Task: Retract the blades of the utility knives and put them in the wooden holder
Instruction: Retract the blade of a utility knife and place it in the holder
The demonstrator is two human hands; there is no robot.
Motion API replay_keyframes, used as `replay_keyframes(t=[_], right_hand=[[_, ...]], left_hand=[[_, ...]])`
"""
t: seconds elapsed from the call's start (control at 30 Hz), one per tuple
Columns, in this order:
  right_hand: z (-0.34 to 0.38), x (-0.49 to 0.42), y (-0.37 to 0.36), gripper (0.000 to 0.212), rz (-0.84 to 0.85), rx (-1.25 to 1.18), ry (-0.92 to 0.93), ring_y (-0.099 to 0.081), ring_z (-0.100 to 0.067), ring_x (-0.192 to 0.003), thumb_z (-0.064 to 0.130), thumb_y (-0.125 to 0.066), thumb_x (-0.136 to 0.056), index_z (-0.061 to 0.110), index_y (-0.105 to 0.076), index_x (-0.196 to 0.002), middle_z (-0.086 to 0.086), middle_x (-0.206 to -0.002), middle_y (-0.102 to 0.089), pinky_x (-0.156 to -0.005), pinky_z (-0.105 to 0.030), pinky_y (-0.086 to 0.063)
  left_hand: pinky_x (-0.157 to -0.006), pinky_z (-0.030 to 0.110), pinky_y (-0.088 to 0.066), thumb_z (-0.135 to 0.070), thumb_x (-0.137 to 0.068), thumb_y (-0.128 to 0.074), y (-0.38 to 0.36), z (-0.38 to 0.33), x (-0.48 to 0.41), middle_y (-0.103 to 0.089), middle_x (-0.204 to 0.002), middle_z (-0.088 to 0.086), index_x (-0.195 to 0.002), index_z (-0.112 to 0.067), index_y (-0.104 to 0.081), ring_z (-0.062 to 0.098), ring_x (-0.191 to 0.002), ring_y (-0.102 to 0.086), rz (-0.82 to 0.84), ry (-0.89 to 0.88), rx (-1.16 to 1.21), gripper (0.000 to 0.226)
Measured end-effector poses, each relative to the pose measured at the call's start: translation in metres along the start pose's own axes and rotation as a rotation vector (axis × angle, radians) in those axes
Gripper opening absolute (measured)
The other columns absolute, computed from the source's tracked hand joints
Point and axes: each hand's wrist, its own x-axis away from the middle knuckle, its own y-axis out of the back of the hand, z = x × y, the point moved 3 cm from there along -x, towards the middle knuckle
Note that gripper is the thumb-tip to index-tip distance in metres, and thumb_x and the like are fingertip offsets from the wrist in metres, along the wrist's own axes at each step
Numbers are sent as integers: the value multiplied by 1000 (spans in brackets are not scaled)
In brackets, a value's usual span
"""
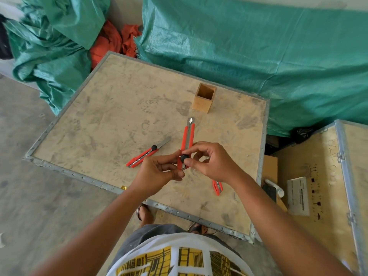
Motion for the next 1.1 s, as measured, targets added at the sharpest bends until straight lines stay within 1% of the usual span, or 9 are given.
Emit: replay_keyframes(t=[0.17,0.27,0.33,0.47,0.6,0.7,0.87,1.0,1.1], right_hand=[[3,4,6,21,-87,50,10,-70,-11,-81,27,-86,-80,22,-72,-95,10,-96,-74,-67,-23,-55],[5,5,16,24,-56,25,16,-69,-11,-82,25,-83,-83,27,-74,-105,12,-102,-73,-67,-28,-59],[5,6,21,20,-101,49,45,-70,-10,-81,25,-84,-82,24,-77,-101,13,-94,-74,-74,-30,-60],[3,9,28,20,-228,52,38,-69,-6,-77,28,-87,-78,16,-75,-88,17,-76,-69,-66,-15,-51],[-6,-4,44,18,-228,-47,-25,-74,-7,-89,30,-80,-86,19,-75,-99,8,-95,-77,-81,-22,-60],[-17,-23,63,20,-324,-106,-80,-75,-11,-95,19,-73,-92,19,-74,-112,4,-106,-77,-78,-30,-65],[-24,-74,107,28,-420,-115,-99,-77,-19,-89,7,-75,-90,19,-74,-115,-6,-106,-77,-70,-38,-67],[-33,-131,148,32,-516,-33,-80,-77,-23,-89,5,-80,-84,29,-77,-105,-3,-105,-77,-75,-47,-66],[-48,-173,171,30,-594,23,-91,-77,-24,-88,2,-80,-82,22,-78,-105,-2,-102,-77,-76,-49,-65]], left_hand=[[-72,36,-63,12,-73,-76,-7,-7,-3,-79,-88,2,-114,-25,-68,21,-77,-75,-3,-8,-4,56],[-72,35,-63,12,-73,-75,-14,-11,-8,-79,-87,4,-114,-25,-69,22,-77,-75,10,-16,-2,56],[-70,34,-62,14,-74,-74,-19,-13,-11,-78,-90,12,-118,-18,-69,23,-77,-74,11,-22,1,55],[-72,38,-63,16,-75,-73,-26,-14,-24,-77,-92,16,-122,-10,-67,26,-78,-73,21,-17,-5,54],[-75,41,-62,12,-73,-77,-32,-15,-44,-78,-98,10,-120,-15,-69,30,-84,-74,75,-15,-28,55],[-78,40,-62,9,-72,-79,-35,-21,-70,-78,-101,5,-118,-24,-70,28,-84,-74,109,-26,-77,57],[-77,30,-62,10,-74,-77,-41,-42,-137,-79,-99,-2,-119,-24,-69,21,-81,-75,74,-41,-167,57],[-82,25,-59,-5,-75,-82,-40,-59,-207,-76,-101,-8,-117,-22,-70,10,-82,-75,37,-115,-358,47],[-86,26,-50,-18,-73,-85,-37,-66,-257,-73,-110,-3,-120,-22,-69,10,-98,-68,-39,-150,-535,50]])
